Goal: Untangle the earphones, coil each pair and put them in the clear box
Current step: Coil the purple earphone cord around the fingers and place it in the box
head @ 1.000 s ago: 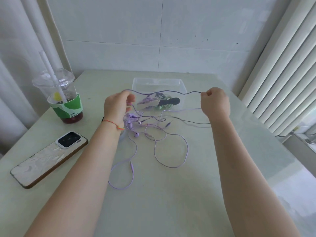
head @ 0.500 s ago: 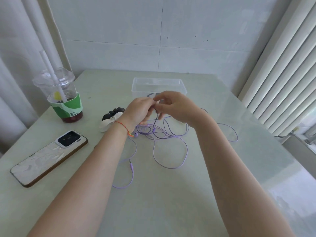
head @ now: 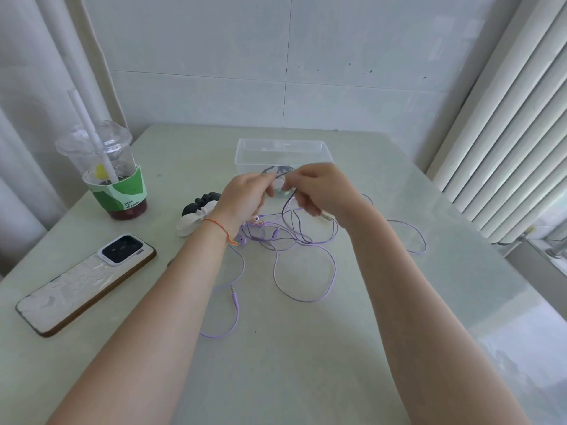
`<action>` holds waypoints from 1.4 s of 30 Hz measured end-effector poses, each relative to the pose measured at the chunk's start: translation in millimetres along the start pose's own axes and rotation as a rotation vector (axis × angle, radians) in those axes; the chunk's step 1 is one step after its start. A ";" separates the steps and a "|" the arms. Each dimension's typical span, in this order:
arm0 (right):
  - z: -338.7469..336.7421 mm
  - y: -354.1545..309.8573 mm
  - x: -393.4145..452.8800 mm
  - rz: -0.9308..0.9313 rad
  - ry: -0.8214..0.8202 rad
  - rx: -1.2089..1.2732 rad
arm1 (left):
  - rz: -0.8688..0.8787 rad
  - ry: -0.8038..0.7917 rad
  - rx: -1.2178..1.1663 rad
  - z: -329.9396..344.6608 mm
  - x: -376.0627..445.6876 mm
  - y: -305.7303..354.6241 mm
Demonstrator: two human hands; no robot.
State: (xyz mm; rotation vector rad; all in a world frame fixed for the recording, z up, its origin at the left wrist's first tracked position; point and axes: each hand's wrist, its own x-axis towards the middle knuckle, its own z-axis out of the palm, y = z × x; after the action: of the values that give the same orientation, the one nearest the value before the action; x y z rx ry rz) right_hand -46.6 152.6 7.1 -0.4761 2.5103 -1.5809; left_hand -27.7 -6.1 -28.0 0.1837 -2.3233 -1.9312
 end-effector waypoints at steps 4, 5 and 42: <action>-23.6 13.2 7.1 0.115 0.447 0.348 | -0.055 0.079 -0.053 -12.0 1.2 -5.7; -29.2 16.7 7.6 0.148 0.528 0.372 | -0.057 0.099 -0.091 -14.9 1.4 -6.0; -8.7 15.4 14.2 -0.072 0.455 -0.040 | -0.059 -0.526 -0.542 3.6 -20.0 19.9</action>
State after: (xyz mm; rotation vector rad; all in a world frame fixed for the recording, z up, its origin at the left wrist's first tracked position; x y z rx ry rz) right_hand -65.4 161.4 -2.1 -0.2310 2.8810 -1.8444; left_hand -9.0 4.3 -9.3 -0.3486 -1.9319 -2.8179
